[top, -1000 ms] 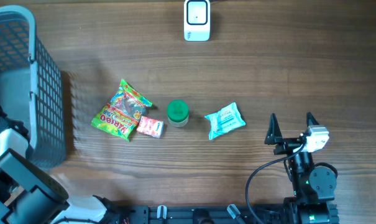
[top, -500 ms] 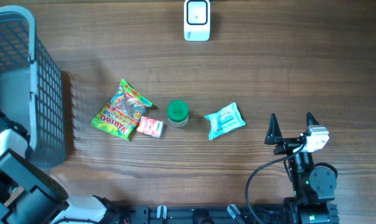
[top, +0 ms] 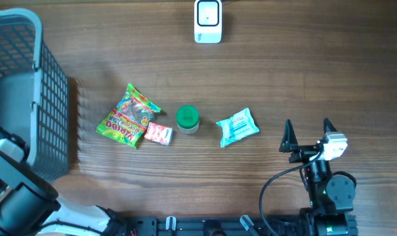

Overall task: Scan the item barcode
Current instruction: 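Reach the left gripper into the basket toward the red Nescafe stick, then grasp the red Nescafe stick with the left gripper and lift it, then carry the Nescafe stick over the white barcode scanner, then move the stick right and drop it on the table right of the wipes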

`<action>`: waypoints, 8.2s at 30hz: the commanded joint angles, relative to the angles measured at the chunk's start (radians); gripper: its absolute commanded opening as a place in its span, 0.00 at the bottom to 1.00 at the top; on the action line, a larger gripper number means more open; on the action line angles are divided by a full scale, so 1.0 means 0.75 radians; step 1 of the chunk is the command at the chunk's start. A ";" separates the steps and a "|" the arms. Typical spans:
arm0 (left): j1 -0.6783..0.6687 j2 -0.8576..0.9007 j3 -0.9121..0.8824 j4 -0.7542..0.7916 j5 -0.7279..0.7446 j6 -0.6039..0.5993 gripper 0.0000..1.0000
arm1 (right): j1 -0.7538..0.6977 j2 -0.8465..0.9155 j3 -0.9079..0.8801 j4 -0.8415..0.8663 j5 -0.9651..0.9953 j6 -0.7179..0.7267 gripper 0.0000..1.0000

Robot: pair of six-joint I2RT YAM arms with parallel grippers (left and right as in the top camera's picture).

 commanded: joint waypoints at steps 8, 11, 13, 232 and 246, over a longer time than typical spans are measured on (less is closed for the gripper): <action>-0.006 0.097 -0.003 0.012 0.639 -0.009 0.04 | 0.001 -0.006 -0.001 0.004 -0.011 0.012 1.00; -0.045 0.097 0.011 0.006 0.750 -0.009 0.04 | 0.001 -0.006 -0.001 0.004 -0.011 0.012 1.00; -0.088 0.097 0.017 -0.003 0.760 -0.009 0.04 | 0.001 -0.006 -0.001 0.004 -0.011 0.012 1.00; -2.088 0.676 1.275 -0.308 0.859 0.888 0.04 | 0.001 -0.003 -0.001 0.004 -0.010 0.009 1.00; -2.288 0.693 1.275 -0.268 0.984 0.706 0.28 | 0.001 -0.003 -0.002 0.008 0.024 0.000 1.00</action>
